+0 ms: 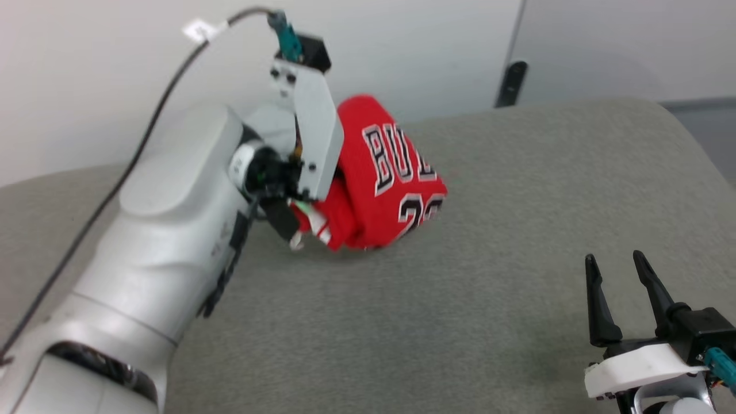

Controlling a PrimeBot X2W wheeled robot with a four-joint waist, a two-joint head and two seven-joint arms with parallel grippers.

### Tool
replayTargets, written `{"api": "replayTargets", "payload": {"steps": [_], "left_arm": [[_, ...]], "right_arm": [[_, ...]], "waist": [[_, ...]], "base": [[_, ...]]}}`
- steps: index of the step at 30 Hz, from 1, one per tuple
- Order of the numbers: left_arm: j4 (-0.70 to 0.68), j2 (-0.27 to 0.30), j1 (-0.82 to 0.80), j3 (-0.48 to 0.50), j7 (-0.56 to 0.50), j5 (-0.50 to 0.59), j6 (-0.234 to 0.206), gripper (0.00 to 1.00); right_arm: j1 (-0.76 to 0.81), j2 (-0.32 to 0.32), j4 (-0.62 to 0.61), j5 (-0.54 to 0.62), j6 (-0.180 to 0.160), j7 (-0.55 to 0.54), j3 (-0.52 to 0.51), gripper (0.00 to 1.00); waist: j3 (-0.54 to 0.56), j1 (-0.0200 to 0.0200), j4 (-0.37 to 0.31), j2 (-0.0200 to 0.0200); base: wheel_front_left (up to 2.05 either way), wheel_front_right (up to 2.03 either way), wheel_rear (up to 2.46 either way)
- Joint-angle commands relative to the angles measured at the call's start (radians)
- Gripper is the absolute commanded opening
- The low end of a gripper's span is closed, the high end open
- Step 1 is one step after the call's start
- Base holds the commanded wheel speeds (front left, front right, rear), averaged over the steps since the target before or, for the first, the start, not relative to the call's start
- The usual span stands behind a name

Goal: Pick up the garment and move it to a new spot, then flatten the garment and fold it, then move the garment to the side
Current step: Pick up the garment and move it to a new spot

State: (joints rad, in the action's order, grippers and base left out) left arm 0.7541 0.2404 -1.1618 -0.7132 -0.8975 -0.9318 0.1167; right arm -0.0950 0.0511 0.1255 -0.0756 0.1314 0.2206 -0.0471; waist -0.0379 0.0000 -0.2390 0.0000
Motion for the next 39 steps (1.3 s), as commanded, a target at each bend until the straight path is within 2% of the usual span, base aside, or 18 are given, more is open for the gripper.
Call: {"api": "replayTargets", "payload": {"steps": [1,10,19,21,22,23,32,39], "left_arm": [[-0.001,0.008,0.032,-0.001,0.002,-0.001,-0.006,0.00],[0.063,0.026,0.175,-0.029,-0.001,-0.004,-0.047,0.00],[0.182,0.007,0.216,-0.074,-0.047,0.005,-0.042,0.00],[0.181,-0.002,0.193,-0.072,-0.028,0.005,-0.031,0.47],[0.182,-0.003,0.180,-0.066,-0.019,0.003,-0.030,0.76],[0.183,-0.005,0.169,-0.064,-0.018,-0.001,-0.027,1.00],[0.156,-0.005,0.144,-0.087,-0.030,0.003,-0.002,1.00],[0.095,0.006,0.194,-0.074,0.053,-0.013,0.005,1.00]], "right_arm": [[-0.015,-0.001,0.001,-0.020,-0.001,0.007,0.005,1.00],[-0.074,-0.001,0.038,-0.066,-0.001,0.031,0.059,1.00],[-0.118,-0.001,0.085,-0.091,-0.001,0.041,0.098,1.00],[-0.122,-0.001,0.092,-0.091,-0.001,0.043,0.096,1.00],[-0.123,-0.001,0.097,-0.089,-0.001,0.042,0.095,1.00],[-0.122,-0.001,0.101,-0.085,-0.001,0.042,0.093,1.00],[-0.072,-0.001,0.121,-0.058,-0.001,0.025,0.080,1.00],[-0.031,0.000,0.100,-0.039,-0.001,0.001,0.095,1.00]], "waist": [[-0.059,0.0000,-0.073,0.0000],[-0.145,0.0000,-0.149,0.0000],[-0.175,0.0000,-0.157,0.0000],[-0.168,0.0000,-0.143,0.0000],[-0.161,0.0000,-0.135,0.0000],[-0.154,0.0000,-0.125,0.0000],[-0.042,0.0000,0.005,0.0000],[0.039,0.0000,0.099,0.0000]], "base": [[0.00,0.00,0.00],[0.00,0.00,0.00],[0.00,0.00,0.00],[0.00,0.00,0.00],[0.00,0.00,0.00],[0.00,0.00,0.00],[0.00,0.00,0.00],[0.00,0.00,0.00]]}}
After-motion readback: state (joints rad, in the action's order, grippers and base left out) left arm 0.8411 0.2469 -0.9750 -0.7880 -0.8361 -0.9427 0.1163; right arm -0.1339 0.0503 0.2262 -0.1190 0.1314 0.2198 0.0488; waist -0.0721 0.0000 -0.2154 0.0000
